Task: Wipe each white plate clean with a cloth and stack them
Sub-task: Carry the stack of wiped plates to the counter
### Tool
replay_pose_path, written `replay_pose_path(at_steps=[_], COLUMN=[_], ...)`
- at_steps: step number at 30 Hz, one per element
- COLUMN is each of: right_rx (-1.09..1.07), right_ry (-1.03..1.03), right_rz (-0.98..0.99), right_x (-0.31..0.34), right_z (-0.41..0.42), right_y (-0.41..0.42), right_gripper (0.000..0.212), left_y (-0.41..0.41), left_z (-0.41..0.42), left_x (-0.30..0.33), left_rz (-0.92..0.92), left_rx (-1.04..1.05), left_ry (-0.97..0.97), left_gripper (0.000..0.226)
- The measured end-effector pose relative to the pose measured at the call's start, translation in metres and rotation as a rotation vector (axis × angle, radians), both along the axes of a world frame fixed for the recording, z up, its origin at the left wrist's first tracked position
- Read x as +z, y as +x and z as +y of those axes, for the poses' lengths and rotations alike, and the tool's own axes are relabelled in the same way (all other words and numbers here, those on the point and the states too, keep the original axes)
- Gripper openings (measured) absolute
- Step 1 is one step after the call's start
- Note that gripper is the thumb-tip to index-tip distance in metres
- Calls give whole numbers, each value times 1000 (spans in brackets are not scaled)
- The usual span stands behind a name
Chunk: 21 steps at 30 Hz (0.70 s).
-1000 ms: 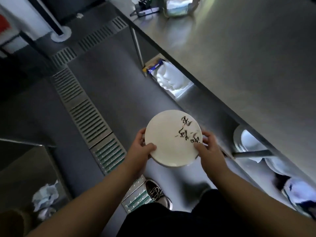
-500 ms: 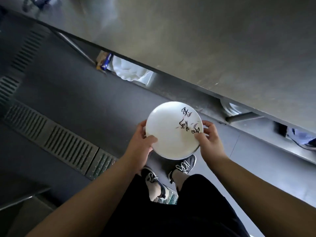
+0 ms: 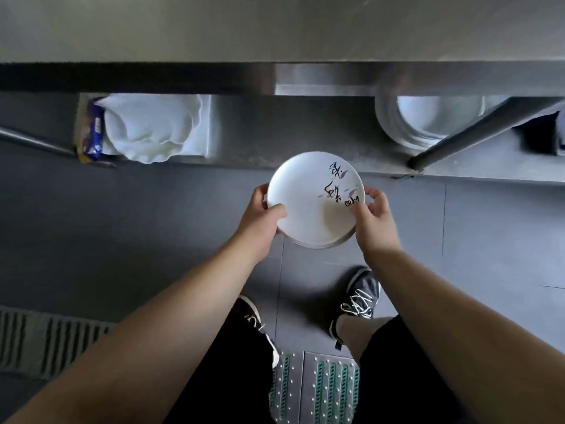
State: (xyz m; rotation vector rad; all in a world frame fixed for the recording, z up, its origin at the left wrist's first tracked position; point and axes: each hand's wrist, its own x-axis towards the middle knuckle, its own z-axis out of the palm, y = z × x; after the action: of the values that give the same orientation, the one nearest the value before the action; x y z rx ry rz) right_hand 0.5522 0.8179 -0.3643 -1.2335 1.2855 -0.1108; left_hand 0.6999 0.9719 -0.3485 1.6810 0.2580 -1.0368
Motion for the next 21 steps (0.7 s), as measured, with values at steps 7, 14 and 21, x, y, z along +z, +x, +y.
replay_pose_path(at_steps=[7,14,21], right_rx=[7,38,14], right_ry=[-11,-90,-177], right_rz=[38,11,-8], right_x=[-114,-184,-221], right_z=[-10,-50,-76], right_y=[59,124,166], right_gripper=[55,55,61], left_y=[56,128,172], left_z=[-9,-58,-92], left_x=[-114,-184,-235], left_rz=[5,-61,-117], left_rx=[-36,-39,-54], left_ry=[-26,-101,-162], left_gripper=[52,49,36])
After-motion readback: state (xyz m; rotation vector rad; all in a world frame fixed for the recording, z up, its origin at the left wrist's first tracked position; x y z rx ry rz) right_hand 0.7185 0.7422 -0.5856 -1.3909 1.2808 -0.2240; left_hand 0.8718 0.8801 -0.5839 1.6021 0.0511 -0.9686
